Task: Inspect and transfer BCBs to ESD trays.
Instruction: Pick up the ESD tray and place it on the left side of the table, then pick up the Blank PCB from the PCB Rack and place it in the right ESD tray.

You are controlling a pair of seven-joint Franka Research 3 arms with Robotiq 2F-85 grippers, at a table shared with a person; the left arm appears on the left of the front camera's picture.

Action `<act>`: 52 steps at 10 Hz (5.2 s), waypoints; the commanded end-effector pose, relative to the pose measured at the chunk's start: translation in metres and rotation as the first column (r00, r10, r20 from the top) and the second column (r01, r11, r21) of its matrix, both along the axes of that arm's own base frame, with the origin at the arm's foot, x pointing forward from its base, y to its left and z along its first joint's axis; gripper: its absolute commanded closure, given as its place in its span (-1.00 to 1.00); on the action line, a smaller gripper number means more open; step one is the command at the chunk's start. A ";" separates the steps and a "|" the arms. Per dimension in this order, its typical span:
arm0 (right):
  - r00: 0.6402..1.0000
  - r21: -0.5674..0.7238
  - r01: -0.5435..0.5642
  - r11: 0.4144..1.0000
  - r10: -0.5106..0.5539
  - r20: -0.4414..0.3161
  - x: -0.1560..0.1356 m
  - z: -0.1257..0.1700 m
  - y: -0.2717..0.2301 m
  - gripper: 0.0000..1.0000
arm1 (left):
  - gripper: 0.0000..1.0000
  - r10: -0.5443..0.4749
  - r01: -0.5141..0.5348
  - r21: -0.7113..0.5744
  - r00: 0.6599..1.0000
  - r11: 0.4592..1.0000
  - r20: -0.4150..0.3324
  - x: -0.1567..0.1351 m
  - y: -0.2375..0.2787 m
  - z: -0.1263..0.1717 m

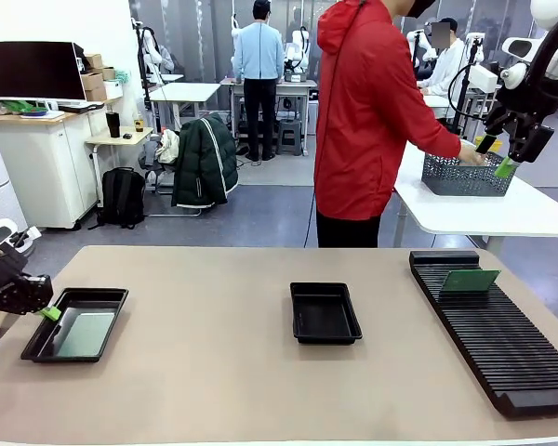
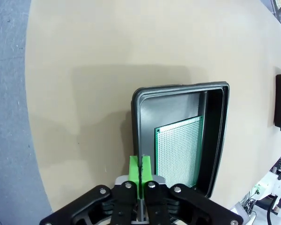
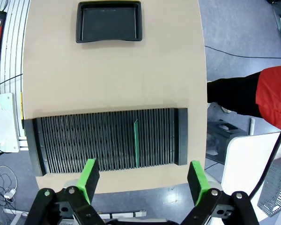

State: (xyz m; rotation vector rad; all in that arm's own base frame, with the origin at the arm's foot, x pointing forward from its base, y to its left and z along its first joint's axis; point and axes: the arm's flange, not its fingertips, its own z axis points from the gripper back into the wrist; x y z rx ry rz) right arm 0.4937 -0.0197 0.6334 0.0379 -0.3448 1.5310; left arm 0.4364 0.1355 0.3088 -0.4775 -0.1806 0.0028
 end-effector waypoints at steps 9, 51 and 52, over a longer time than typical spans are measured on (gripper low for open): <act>1.000 0.000 0.001 1.000 -0.001 0.000 0.000 0.000 -0.001 -1.00 | -0.10 0.018 -0.014 0.065 0.998 0.998 -0.062 0.000 -0.005 0.021; 0.992 -0.177 -0.036 0.984 0.056 0.110 0.000 -0.090 -0.015 -1.00 | -1.00 -0.051 0.105 0.289 0.981 0.952 -0.190 0.009 -0.041 0.150; 0.989 -0.191 -0.040 0.981 0.066 0.131 -0.001 -0.105 -0.018 -1.00 | -1.00 -0.051 0.105 0.289 0.981 0.952 -0.190 0.009 -0.041 0.150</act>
